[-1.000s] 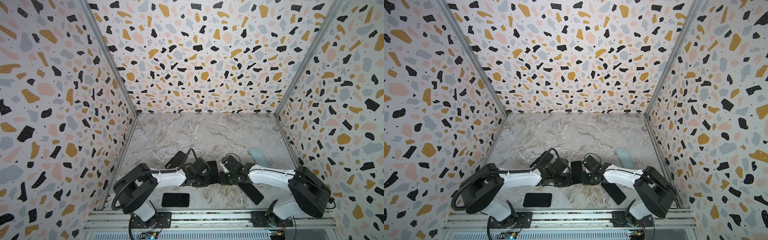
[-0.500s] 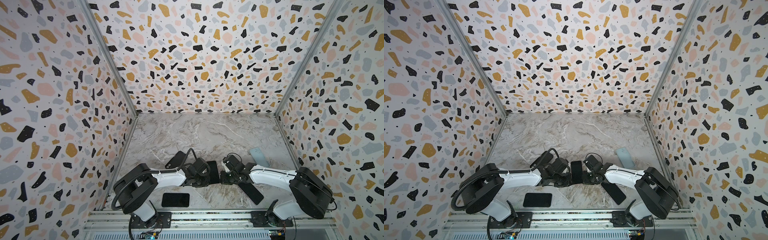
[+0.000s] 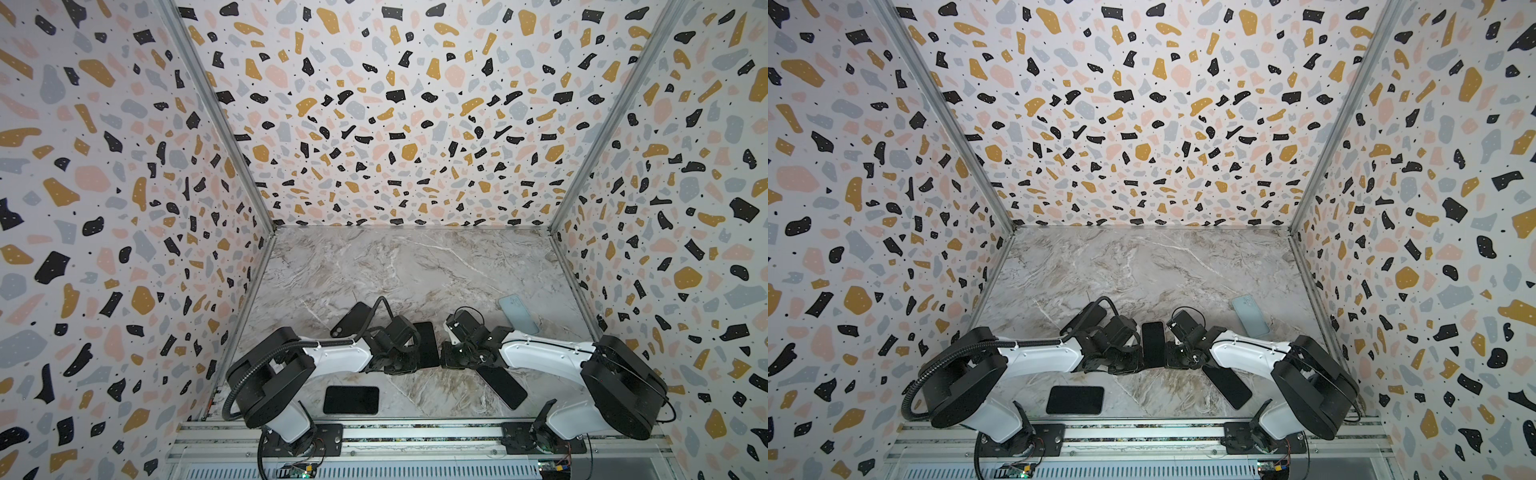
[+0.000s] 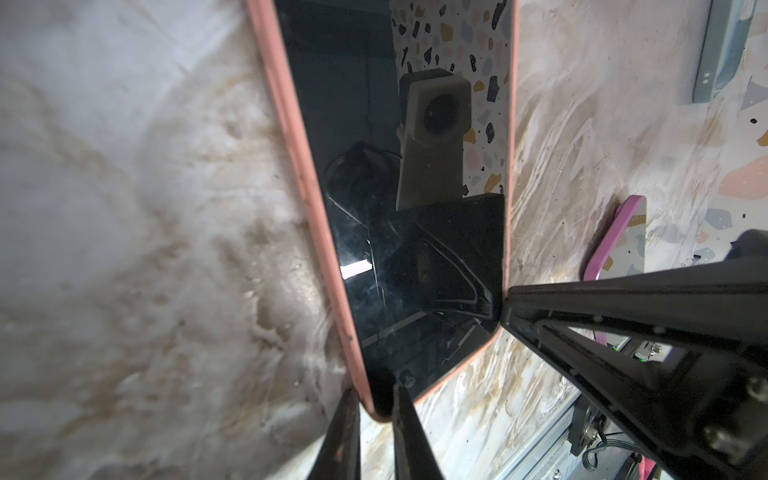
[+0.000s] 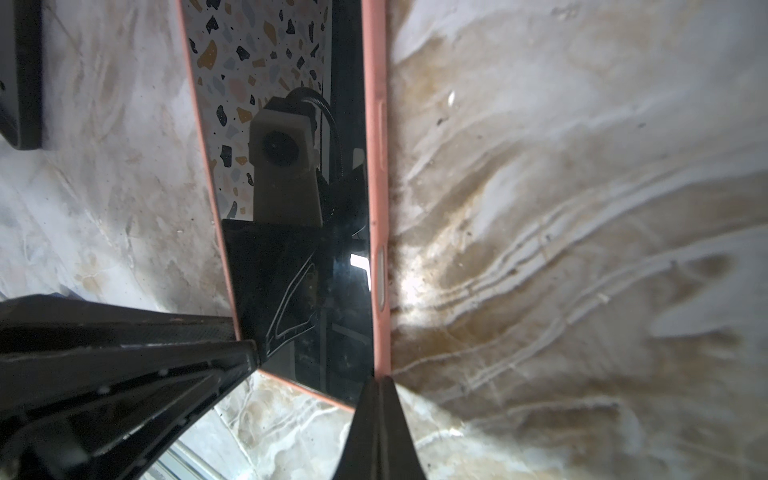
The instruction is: Put the phone into the phone case
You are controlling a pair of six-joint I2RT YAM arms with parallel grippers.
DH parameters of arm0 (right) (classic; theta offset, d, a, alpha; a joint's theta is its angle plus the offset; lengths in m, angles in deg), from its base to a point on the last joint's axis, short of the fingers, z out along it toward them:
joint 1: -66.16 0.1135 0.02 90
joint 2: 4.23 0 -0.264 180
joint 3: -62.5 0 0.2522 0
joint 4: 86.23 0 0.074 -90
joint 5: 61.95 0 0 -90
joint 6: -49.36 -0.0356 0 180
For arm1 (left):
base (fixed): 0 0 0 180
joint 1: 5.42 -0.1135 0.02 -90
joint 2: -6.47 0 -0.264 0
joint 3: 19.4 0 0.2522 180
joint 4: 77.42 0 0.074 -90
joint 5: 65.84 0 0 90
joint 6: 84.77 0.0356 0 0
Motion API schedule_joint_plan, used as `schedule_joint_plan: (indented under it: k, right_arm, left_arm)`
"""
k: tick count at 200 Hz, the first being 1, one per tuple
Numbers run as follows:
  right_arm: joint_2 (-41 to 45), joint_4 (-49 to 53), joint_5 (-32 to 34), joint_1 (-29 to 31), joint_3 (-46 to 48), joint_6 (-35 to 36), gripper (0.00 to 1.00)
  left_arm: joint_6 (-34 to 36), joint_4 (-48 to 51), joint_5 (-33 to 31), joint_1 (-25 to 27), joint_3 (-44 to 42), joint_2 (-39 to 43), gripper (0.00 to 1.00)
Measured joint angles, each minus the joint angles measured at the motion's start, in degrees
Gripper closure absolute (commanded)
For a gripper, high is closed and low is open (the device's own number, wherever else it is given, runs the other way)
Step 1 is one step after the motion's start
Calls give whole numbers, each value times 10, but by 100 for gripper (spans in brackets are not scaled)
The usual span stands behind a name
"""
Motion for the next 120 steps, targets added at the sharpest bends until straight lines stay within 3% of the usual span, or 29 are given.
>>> schedule_joint_plan:
  k: [9, 35, 52, 71, 120]
  right_arm:
    - [0, 0, 2, 1, 0, 0, 98]
    - [4, 1, 4, 7, 0, -3, 69]
    - [13, 2, 10, 13, 0, 1, 57]
    - [40, 0, 28, 14, -1, 6, 51]
    - [95, 1, 84, -11, -7, 50, 45]
  left_arm:
    - [-1, -1, 0, 0, -1, 1, 85]
    - [2, 10, -8, 1, 1, 3, 73]
    - [9, 51, -26, 1, 22, 5, 66]
    - [14, 112, -57, 1, 66, 5, 59]
    - [28, 198, -120, 9, 185, -20, 40]
